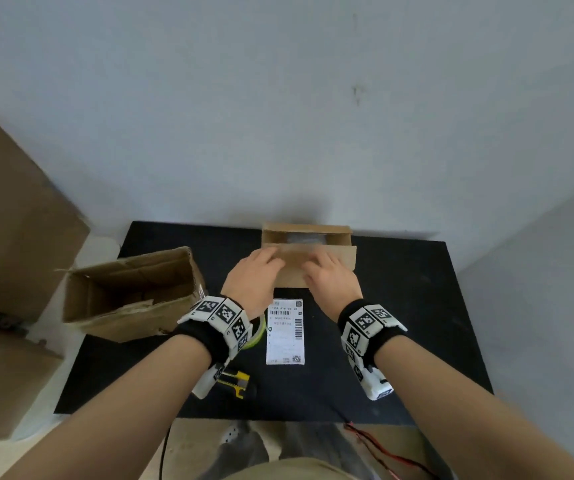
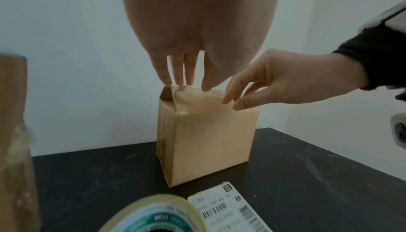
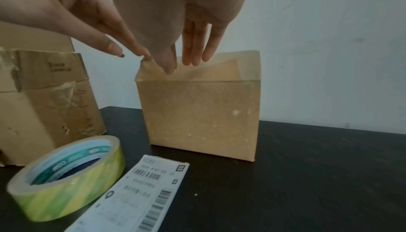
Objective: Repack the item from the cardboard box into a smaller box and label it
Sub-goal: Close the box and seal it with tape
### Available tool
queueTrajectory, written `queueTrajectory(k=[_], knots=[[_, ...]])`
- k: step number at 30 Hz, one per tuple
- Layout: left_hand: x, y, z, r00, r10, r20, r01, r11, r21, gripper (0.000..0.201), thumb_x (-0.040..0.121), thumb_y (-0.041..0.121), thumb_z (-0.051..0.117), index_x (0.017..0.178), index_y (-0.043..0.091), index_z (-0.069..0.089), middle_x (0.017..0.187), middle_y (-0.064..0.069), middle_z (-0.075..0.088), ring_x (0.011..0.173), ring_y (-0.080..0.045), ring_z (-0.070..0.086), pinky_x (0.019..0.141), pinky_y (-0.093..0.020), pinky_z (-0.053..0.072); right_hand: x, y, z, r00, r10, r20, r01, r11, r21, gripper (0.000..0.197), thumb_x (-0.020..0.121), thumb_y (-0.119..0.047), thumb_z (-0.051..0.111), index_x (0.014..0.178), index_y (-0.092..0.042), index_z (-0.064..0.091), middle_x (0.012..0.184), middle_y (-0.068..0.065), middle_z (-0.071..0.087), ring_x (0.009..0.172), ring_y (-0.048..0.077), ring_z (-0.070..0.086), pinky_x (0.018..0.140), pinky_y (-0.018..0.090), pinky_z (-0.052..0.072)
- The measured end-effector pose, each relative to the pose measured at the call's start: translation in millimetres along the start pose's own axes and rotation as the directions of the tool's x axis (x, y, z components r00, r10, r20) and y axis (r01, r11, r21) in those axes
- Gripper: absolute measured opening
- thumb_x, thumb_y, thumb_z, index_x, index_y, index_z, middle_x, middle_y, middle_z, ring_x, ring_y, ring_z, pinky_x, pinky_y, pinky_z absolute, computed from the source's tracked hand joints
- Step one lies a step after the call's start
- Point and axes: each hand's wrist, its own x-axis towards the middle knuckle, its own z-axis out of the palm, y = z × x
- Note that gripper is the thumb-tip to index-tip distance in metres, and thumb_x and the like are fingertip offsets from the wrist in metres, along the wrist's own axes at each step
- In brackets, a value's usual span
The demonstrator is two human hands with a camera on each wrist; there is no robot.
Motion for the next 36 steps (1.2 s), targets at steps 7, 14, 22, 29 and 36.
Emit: queueTrajectory(k=[7, 14, 22, 29, 36], knots=[[-47.4, -16.0, 21.8, 0.993, 0.003, 0.115, 0.0, 1.0, -0.031, 0.032, 0.092, 0.015, 0.046, 0.123, 0.015, 0.052, 0.132, -0.001, 0.046, 0.123, -0.02, 0.043, 0.098, -0.036, 0.042, -28.2, -38.5, 22.8, 0.983, 0.058, 0.176, -0.069, 0.996, 0.056, 0.027, 0.093, -0.017, 0.05, 0.116, -0.009, 0.06, 0.121, 0.008, 0.053, 0.109, 0.026, 0.051, 0.089, 0.035, 0.044], [-79.6, -46.0, 64.3, 0.965, -0.058, 0.254, 0.052, 0.998, 0.031, 0.034, 0.094, 0.017, 0.044, 0.128, 0.018, 0.049, 0.125, -0.003, 0.055, 0.111, -0.023, 0.055, 0.09, -0.036, 0.048, -43.1, -64.0, 68.2, 0.908, 0.158, 0.389, -0.216, 0.97, 0.11, 0.035, 0.096, -0.022, 0.046, 0.13, -0.017, 0.051, 0.135, 0.002, 0.045, 0.123, 0.021, 0.046, 0.093, 0.035, 0.043], [-73.8, -56.1, 96.0, 0.95, -0.055, 0.306, 0.003, 0.986, 0.168, 0.029, 0.096, 0.032, 0.042, 0.119, 0.021, 0.054, 0.116, 0.001, 0.059, 0.111, -0.02, 0.053, 0.099, -0.036, 0.033, -49.0, -69.4, 91.6, 0.872, 0.233, 0.431, -0.338, 0.923, 0.184, 0.045, 0.096, -0.023, 0.048, 0.139, -0.02, 0.037, 0.139, 0.0, 0.044, 0.124, 0.022, 0.046, 0.092, 0.036, 0.043], [-69.4, -55.2, 97.3, 0.956, -0.028, 0.292, -0.007, 0.993, 0.118, 0.023, 0.096, 0.022, 0.043, 0.117, 0.021, 0.053, 0.112, 0.002, 0.061, 0.109, -0.018, 0.054, 0.103, -0.035, 0.03, -50.5, -65.4, 94.5, 0.858, 0.242, 0.453, -0.377, 0.896, 0.234, 0.047, 0.095, -0.02, 0.048, 0.141, -0.021, 0.036, 0.143, 0.001, 0.044, 0.127, 0.021, 0.045, 0.098, 0.035, 0.04], [-78.0, -54.2, 78.2, 0.982, -0.06, 0.181, 0.1, 0.97, -0.22, 0.025, 0.097, 0.019, 0.046, 0.12, 0.015, 0.054, 0.114, -0.004, 0.061, 0.108, -0.02, 0.055, 0.094, -0.034, 0.044, -47.3, -63.2, 78.5, 0.895, 0.274, 0.353, -0.396, 0.851, 0.345, 0.04, 0.096, -0.019, 0.048, 0.136, -0.018, 0.045, 0.136, 0.003, 0.051, 0.117, 0.022, 0.054, 0.094, 0.035, 0.046]])
